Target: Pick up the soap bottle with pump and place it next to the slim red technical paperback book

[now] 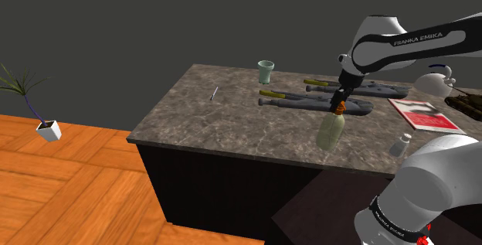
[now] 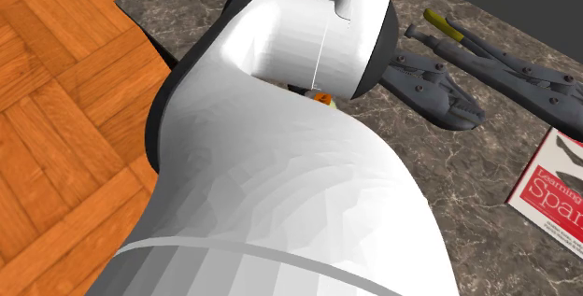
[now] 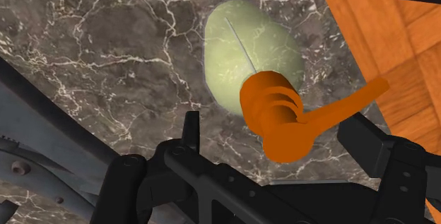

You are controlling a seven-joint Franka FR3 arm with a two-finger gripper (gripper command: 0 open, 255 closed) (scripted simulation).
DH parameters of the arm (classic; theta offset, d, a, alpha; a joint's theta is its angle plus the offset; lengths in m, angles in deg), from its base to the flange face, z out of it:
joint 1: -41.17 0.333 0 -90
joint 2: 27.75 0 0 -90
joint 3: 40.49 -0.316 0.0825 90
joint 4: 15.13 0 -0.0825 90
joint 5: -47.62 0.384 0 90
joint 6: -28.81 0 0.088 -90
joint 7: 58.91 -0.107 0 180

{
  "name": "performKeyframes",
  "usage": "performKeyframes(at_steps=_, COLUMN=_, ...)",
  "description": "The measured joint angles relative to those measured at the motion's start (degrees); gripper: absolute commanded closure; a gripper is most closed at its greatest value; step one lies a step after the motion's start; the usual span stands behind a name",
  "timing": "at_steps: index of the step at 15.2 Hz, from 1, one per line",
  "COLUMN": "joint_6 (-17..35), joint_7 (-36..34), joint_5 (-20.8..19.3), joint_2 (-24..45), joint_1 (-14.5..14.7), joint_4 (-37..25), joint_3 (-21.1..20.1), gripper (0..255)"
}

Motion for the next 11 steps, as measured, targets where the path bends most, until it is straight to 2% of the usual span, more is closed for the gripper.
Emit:
performKeyframes(at_steps=4, joint_6=0.15, joint_7=-0.01, joint_5=0.00, joint_2=0.06, joint_1=0.01, joint_4=0.08, joint_3=0.01, gripper=0)
performKeyframes(at_steps=5, joint_6=0.15, joint_7=-0.01, joint_5=0.00, joint_2=0.06, joint_1=0.01, joint_4=0.08, joint_3=0.01, gripper=255)
performKeyframes(at_steps=11, joint_6=0.16, joint_7=-0.01, joint_5=-0.01, joint_2=0.06, joint_1=0.01, joint_4=0.07, joint_3=0.01, gripper=255)
